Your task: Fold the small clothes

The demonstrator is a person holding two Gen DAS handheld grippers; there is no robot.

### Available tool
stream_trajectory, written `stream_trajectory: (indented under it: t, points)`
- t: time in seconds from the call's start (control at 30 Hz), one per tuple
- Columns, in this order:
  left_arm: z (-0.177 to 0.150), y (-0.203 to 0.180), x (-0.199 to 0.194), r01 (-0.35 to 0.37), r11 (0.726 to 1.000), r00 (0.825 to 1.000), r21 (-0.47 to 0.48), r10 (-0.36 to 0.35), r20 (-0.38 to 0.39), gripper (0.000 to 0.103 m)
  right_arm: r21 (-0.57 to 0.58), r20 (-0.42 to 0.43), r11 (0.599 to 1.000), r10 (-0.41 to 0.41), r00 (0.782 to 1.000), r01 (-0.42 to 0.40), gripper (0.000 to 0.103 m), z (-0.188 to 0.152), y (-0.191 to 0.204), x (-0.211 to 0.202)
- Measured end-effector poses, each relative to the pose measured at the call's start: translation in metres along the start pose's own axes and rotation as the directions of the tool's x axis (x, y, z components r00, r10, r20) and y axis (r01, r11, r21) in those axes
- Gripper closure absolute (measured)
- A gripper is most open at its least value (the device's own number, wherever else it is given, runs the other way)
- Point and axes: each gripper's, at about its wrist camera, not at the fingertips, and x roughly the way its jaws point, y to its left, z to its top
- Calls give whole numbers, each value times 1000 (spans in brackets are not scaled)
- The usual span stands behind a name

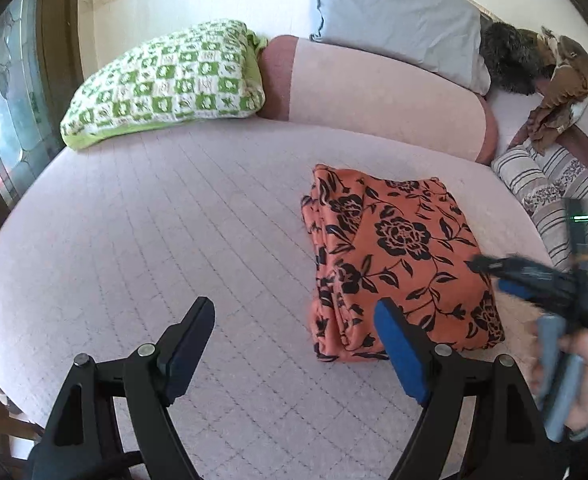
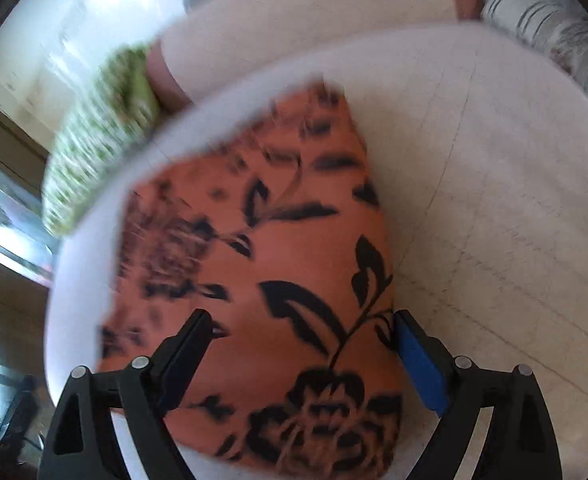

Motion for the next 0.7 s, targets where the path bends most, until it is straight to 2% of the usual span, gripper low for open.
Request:
stream_trajectory:
  t: [0.13,0.23,0.3,0.4,0.47,0.53,0.6,0.7]
  points:
    - [-1,-4,-4,27,1000,1000,1,-27,0,20,-79,113,997,23,993,-14,11,-23,13,-59]
    - [-5,-8,-10,45,999,999,12,-45,10,20,-116,147,993,10,989,7,10,-51,14,-89]
    - [-10,-12,-12,45,999,999,23,-45,9,18,-135,159,989,-33,987,55,10,-70,15,-101]
    - [-23,-19,-14,1,998,1000,56,-1,-5,16,-172,151,980,-73,986,99,10,-91,20,-106]
    - [-30,-23,-19,-6,998,1000,56,6,-8,15,-224,107,961,-143,984,164,2,-101,27,-101]
    - [-34,-27,-27,7,998,1000,54,-6,-19,15,-270,100,942,-180,979,201,1,-110,35,-104]
    - [-34,-32,-40,36,998,999,50,-36,-12,15,-327,129,919,-187,974,219,1,-116,50,-117]
    - [-28,-38,-58,49,998,999,43,-50,10,11,-343,170,905,-202,965,250,0,-114,63,-133]
